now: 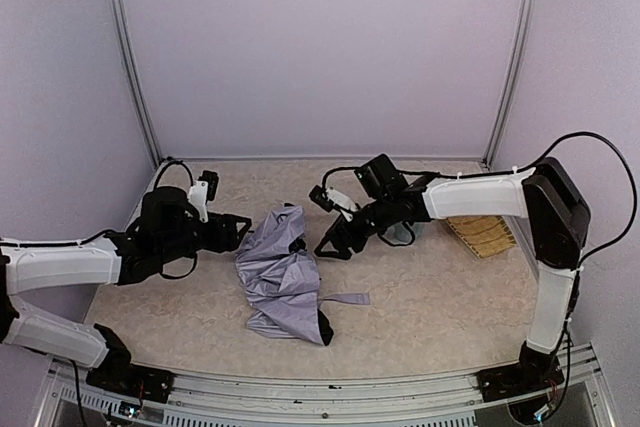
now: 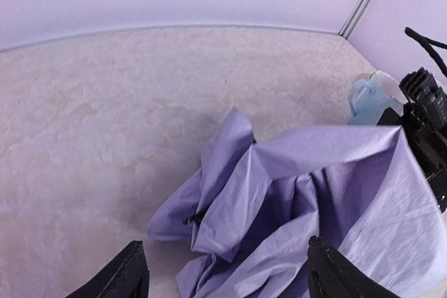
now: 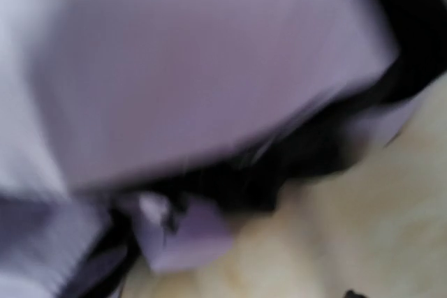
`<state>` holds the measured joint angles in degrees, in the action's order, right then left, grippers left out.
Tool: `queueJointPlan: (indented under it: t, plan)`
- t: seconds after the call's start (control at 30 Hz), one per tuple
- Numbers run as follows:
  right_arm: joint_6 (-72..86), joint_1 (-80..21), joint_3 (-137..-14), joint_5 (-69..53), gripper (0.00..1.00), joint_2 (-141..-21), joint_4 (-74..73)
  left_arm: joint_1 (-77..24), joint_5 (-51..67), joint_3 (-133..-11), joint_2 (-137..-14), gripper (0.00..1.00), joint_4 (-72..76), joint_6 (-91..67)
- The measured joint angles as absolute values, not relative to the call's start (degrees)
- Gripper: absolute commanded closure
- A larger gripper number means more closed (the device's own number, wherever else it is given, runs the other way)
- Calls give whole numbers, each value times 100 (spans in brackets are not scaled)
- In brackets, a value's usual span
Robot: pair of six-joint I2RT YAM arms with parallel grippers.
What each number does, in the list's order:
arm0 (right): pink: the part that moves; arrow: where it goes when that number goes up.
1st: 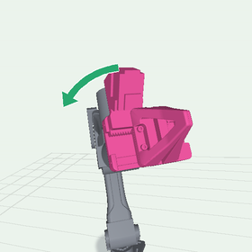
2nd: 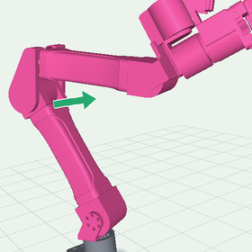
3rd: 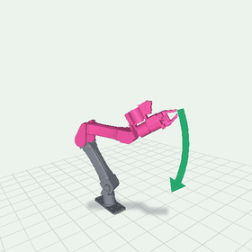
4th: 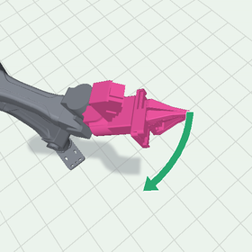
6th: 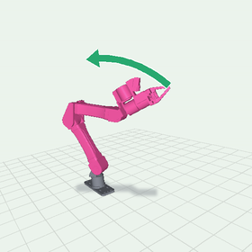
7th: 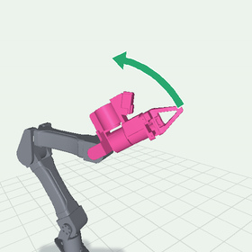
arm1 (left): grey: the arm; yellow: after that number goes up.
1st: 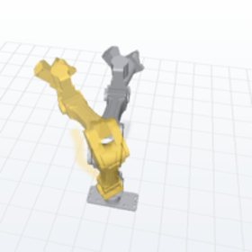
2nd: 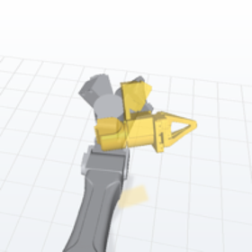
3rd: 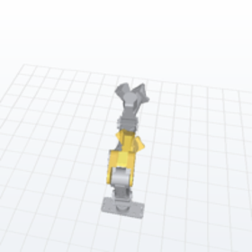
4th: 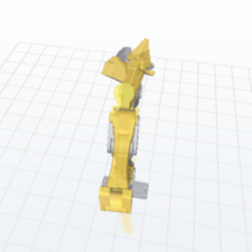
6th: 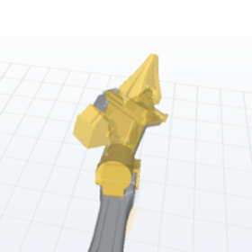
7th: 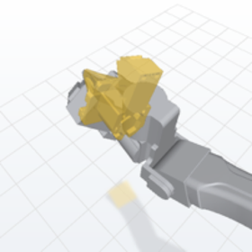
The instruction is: Put away the umbrella
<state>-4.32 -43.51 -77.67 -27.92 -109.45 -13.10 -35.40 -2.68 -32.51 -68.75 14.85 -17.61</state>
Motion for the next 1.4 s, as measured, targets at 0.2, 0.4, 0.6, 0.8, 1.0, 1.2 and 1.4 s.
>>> queueJointPlan:
  t: [0.2,0.4,0.6,0.8,1.0,1.2,1.4]
  plan:
    - [-508,-4464,-7548,-3190,33,-11236,-1131,-3481,-318,-2687,-6829,24,1192,-2268]
    - [-163,-4491,-8237,-3704,30,-12156,-528,-3100,-97,-2434,-7303,26,1452,-2530]
    - [622,-4635,-8344,-4187,30,-12698,-23,-3041,611,-2473,-8499,34,2038,-2565]
    - [985,-5249,-8071,-3691,26,-12313,-38,-3205,1162,-3068,-9406,36,2403,-2320]
    - [1326,-5979,-6761,-2381,24,-10982,-475,-4049,1372,-3848,-9885,37,2119,-1785]
    - [1621,-6114,-5712,-1723,25,-10289,-390,-4372,1345,-3953,-9926,36,2008,-1686]
    - [1594,-6418,-5553,-1264,40,-10256,-298,-4447,1133,-3824,-9736,36,1966,-1682]
